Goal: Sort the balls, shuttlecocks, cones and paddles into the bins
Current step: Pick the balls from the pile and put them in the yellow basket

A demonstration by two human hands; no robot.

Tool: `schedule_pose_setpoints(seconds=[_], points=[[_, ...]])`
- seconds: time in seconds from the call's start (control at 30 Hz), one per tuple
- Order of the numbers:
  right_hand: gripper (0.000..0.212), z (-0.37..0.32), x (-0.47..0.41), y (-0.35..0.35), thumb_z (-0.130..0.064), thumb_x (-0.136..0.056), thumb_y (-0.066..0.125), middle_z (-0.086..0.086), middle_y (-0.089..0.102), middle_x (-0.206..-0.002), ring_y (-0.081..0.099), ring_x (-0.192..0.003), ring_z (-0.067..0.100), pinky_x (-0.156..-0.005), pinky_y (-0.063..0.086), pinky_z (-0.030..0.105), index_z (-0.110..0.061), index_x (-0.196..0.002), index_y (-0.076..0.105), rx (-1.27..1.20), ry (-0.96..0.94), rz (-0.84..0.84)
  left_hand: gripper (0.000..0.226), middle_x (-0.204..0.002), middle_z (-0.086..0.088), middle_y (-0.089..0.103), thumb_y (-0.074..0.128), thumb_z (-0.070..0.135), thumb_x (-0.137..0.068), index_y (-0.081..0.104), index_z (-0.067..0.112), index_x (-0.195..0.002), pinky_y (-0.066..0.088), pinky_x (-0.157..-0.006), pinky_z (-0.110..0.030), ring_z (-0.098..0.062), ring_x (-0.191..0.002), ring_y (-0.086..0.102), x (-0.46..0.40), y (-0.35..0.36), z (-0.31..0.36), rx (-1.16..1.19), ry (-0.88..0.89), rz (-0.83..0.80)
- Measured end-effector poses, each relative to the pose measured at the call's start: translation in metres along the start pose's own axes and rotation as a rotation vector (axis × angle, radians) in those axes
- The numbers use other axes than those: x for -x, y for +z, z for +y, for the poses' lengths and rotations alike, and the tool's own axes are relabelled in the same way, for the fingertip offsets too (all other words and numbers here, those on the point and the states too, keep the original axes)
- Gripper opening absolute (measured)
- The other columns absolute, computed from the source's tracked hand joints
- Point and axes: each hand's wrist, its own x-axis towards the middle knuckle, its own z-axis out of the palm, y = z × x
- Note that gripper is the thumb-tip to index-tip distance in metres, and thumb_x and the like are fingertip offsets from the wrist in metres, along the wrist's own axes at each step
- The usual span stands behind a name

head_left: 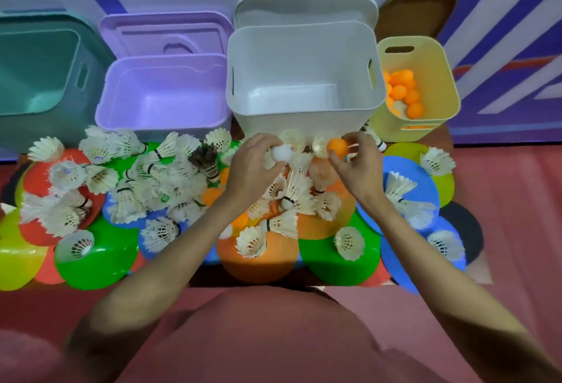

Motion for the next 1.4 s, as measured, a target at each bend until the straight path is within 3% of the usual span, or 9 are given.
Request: schedule_pose_setpoints(seconds=[0.13, 0.3, 0.4, 0.6, 0.7, 0.83, 1.03, 1.2, 1.4], points=[[0.035, 0.042, -0.025, -0.048, -0.033, -0.077, 0.067, 0.011, 0.062, -0.099, 0.06, -0.084, 0.026, -0.072, 0.051, 0.041, -0.01, -0.102, 0.059, 0.002, 0.071, 0.068, 0.031, -0.108, -0.004, 0.065, 0.073, 0.01, -0.076, 0.066, 0.008, -0.105, 0.049, -0.084, -0.033, -0.021, -0.099, 0.059, -0.039, 0.042, 0.053, 0.073, 0.127, -0.053], [0.036, 0.069, -0.078, -0.101, -0.027, -0.083, 0.066, 0.013, 0.061, -0.11, 0.06, -0.094, 0.026, -0.077, 0.043, 0.032, -0.007, -0.113, 0.06, 0.084, 0.052, 0.19, 0.028, -0.106, -0.007, 0.065, 0.071, 0.006, -0.076, 0.066, 0.007, -0.103, 0.04, -0.078, -0.023, -0.023, -0.098, 0.059, -0.115, 0.096, 0.12, 0.11, 0.207, -0.098], [0.037, 0.075, -0.104, -0.117, -0.026, -0.087, 0.064, 0.012, 0.056, -0.117, 0.057, -0.098, 0.024, -0.075, 0.038, 0.027, -0.008, -0.118, 0.057, 0.126, 0.063, 0.22, 0.03, -0.105, -0.01, 0.066, 0.073, 0.006, -0.074, 0.066, 0.005, -0.103, 0.042, -0.077, -0.029, -0.026, -0.097, 0.06, -0.149, 0.125, 0.148, 0.126, 0.208, -0.085], [0.041, 0.087, -0.124, -0.126, -0.03, -0.09, 0.059, 0.012, 0.054, -0.122, 0.056, -0.106, 0.026, -0.077, 0.041, 0.031, -0.009, -0.124, 0.054, 0.201, 0.07, 0.231, 0.041, -0.127, -0.011, 0.061, 0.068, 0.011, -0.084, 0.06, 0.006, -0.123, 0.043, -0.095, -0.035, -0.027, -0.116, 0.055, -0.17, 0.156, 0.16, 0.092, 0.161, -0.117], [0.034, 0.09, -0.115, -0.124, -0.026, -0.09, 0.057, 0.014, 0.058, -0.115, 0.058, -0.1, 0.028, -0.076, 0.041, 0.031, -0.007, -0.118, 0.057, 0.19, 0.025, 0.217, 0.034, -0.123, -0.012, 0.063, 0.062, 0.01, -0.086, 0.061, 0.005, -0.12, 0.044, -0.094, -0.034, -0.027, -0.112, 0.057, -0.16, 0.147, 0.15, 0.104, 0.19, -0.082], [0.029, 0.08, -0.083, -0.114, -0.017, -0.088, 0.06, 0.015, 0.059, -0.11, 0.057, -0.098, 0.027, -0.077, 0.041, 0.029, -0.005, -0.114, 0.059, 0.153, -0.06, 0.125, 0.028, -0.114, -0.008, 0.065, 0.058, 0.007, -0.088, 0.063, 0.007, -0.115, 0.047, -0.087, -0.027, -0.02, -0.102, 0.061, -0.122, 0.116, 0.126, 0.16, 0.169, -0.004], [0.029, 0.045, -0.026, -0.062, -0.011, -0.085, 0.062, 0.015, 0.06, -0.108, 0.058, -0.099, 0.031, -0.08, 0.044, 0.034, -0.003, -0.113, 0.06, 0.127, -0.207, -0.126, 0.025, -0.103, -0.003, 0.068, 0.059, 0.005, -0.086, 0.067, 0.009, -0.109, 0.053, -0.081, -0.032, -0.013, -0.09, 0.063, -0.035, 0.067, 0.067, 0.152, 0.02, 0.069], [0.033, 0.006, 0.006, -0.009, -0.018, -0.086, 0.059, 0.012, 0.057, -0.108, 0.057, -0.1, 0.028, -0.077, 0.051, 0.041, -0.007, -0.117, 0.058, 0.126, -0.337, -0.357, 0.025, -0.106, -0.002, 0.066, 0.06, 0.008, -0.088, 0.065, 0.011, -0.112, 0.052, -0.082, -0.032, -0.014, -0.094, 0.061, 0.03, 0.025, 0.019, 0.089, -0.104, 0.06], [0.038, -0.042, 0.036, 0.04, -0.016, -0.087, 0.059, 0.01, 0.055, -0.116, 0.052, -0.109, 0.026, -0.086, 0.047, 0.038, -0.008, -0.124, 0.054, 0.129, -0.439, -0.528, 0.026, -0.106, -0.006, 0.068, 0.061, 0.005, -0.088, 0.066, 0.011, -0.113, 0.053, -0.081, -0.037, -0.018, -0.092, 0.063, 0.073, -0.037, -0.047, 0.012, -0.316, 0.139]])
